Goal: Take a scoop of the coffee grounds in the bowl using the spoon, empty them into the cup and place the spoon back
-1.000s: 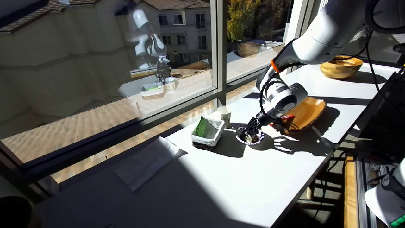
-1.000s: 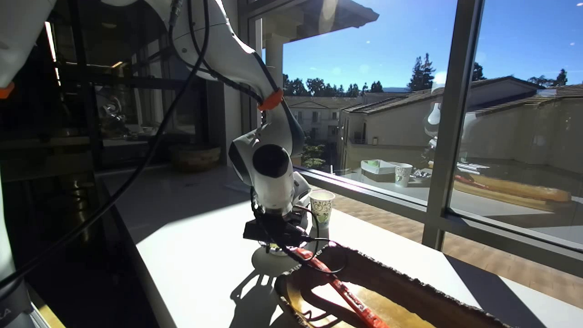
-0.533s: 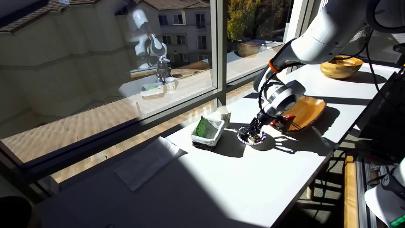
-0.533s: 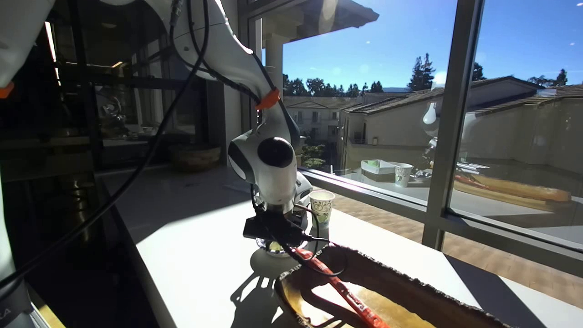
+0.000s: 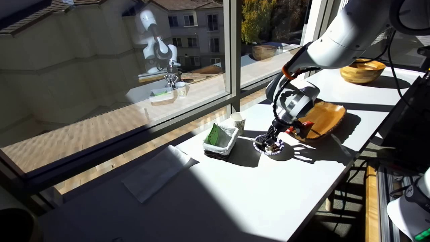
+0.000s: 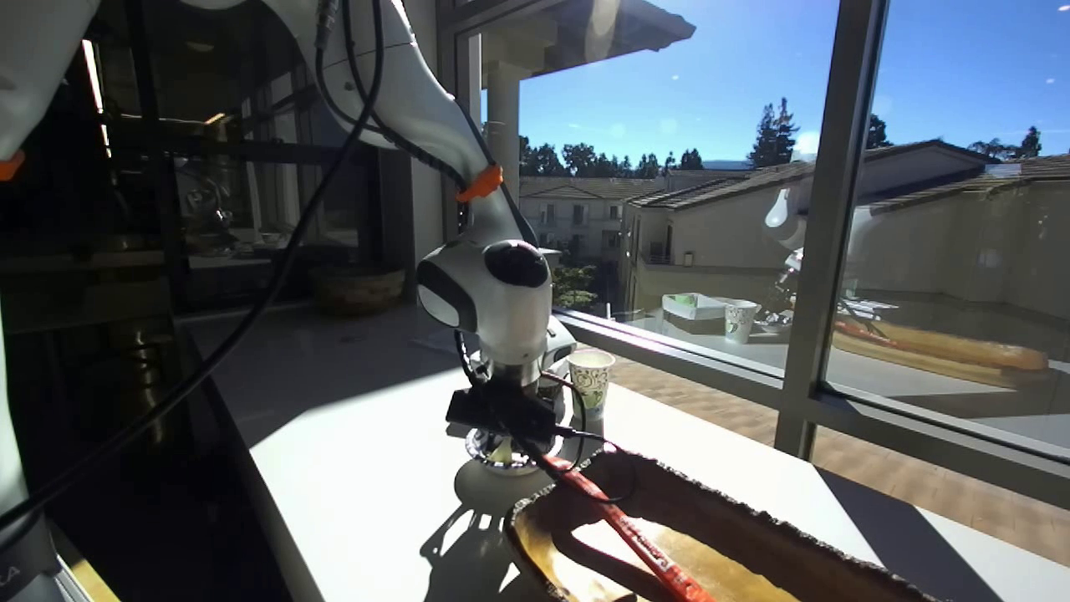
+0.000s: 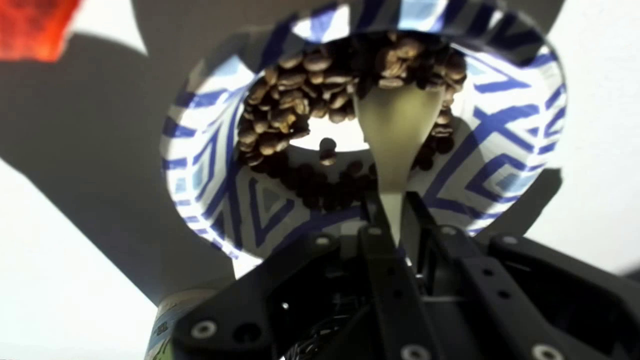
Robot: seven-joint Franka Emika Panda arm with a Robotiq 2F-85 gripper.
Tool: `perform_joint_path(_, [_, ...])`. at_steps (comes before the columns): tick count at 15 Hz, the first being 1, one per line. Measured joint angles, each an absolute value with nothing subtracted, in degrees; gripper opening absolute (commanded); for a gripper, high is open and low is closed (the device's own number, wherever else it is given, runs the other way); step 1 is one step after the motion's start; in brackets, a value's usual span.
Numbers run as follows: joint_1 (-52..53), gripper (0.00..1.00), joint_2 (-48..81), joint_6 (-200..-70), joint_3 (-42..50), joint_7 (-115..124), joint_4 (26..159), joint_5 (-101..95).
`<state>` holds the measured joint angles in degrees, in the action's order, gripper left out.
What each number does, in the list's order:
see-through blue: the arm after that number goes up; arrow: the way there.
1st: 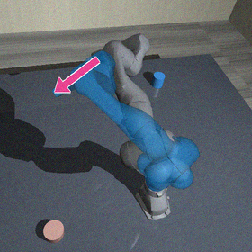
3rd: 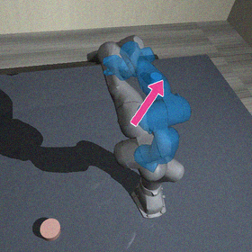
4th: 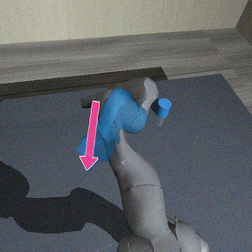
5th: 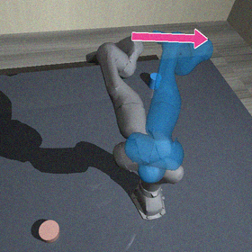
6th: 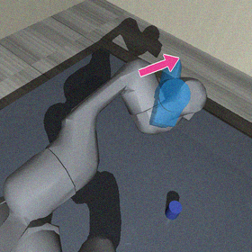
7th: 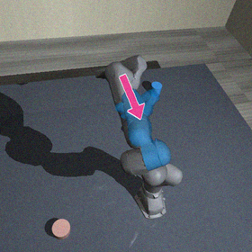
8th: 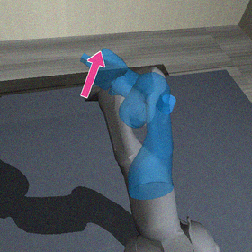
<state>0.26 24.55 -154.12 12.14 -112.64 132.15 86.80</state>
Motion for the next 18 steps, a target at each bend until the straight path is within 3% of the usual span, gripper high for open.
perform_joint_path(18, [7.06,0.03,22.24,-154.83,16.84,-80.3,130.69,52.51])
